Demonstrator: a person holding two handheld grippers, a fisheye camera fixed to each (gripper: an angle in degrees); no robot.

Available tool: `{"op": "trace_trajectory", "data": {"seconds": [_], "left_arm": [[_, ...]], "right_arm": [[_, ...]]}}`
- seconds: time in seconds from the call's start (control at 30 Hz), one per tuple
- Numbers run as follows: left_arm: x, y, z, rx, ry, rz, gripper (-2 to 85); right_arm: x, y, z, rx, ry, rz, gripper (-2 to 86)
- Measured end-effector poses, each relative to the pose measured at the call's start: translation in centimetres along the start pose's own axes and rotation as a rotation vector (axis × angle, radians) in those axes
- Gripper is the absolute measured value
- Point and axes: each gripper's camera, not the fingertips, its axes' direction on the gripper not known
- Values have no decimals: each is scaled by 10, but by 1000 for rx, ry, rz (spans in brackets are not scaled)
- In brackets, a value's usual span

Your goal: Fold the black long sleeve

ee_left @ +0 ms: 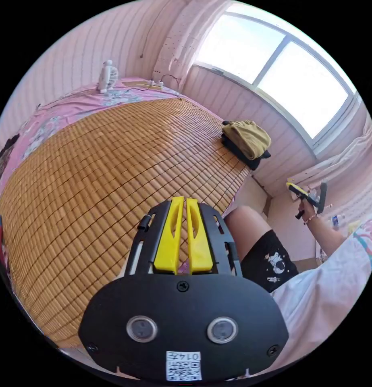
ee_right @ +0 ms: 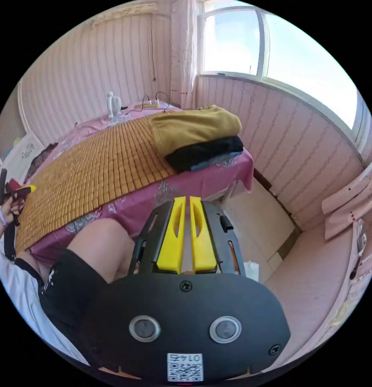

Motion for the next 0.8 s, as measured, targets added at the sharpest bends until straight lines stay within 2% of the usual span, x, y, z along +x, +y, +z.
{"op": "trace_trajectory", "data": {"seconds": [0.07, 0.13, 0.23, 0.3, 0.4, 0.47, 0.67, 0.8], "left_arm": [[-16, 46, -42, 69, -71, -88, -8], [-28, 86, -81, 159, -138, -165, -9], [-45, 141, -137, 282, -267, -260, -10], [-54, 186, -181, 405, -432, -357, -10], [-66, 249, -229, 540, -569, -477, -10], [-76, 289, -252, 584, -611, -556, -9], [-112, 422, -299, 657, -675, -896, 3], [-142, 492, -316, 704, -644, -1083, 59]], "right_arm": [[-66, 36, -9, -68, 139, -161, 1], [-122, 48, -20, -3, 259, -325, -4], [-203, 46, -34, 139, 244, -526, -7], [-248, 35, -37, 176, 186, -593, -5], [-330, 23, -44, 278, 40, -751, -2], [-399, 20, -46, 311, -150, -891, 5], [-582, 31, -55, 192, -651, -1080, 58], [-687, 51, -58, 128, -863, -1204, 74]]}}
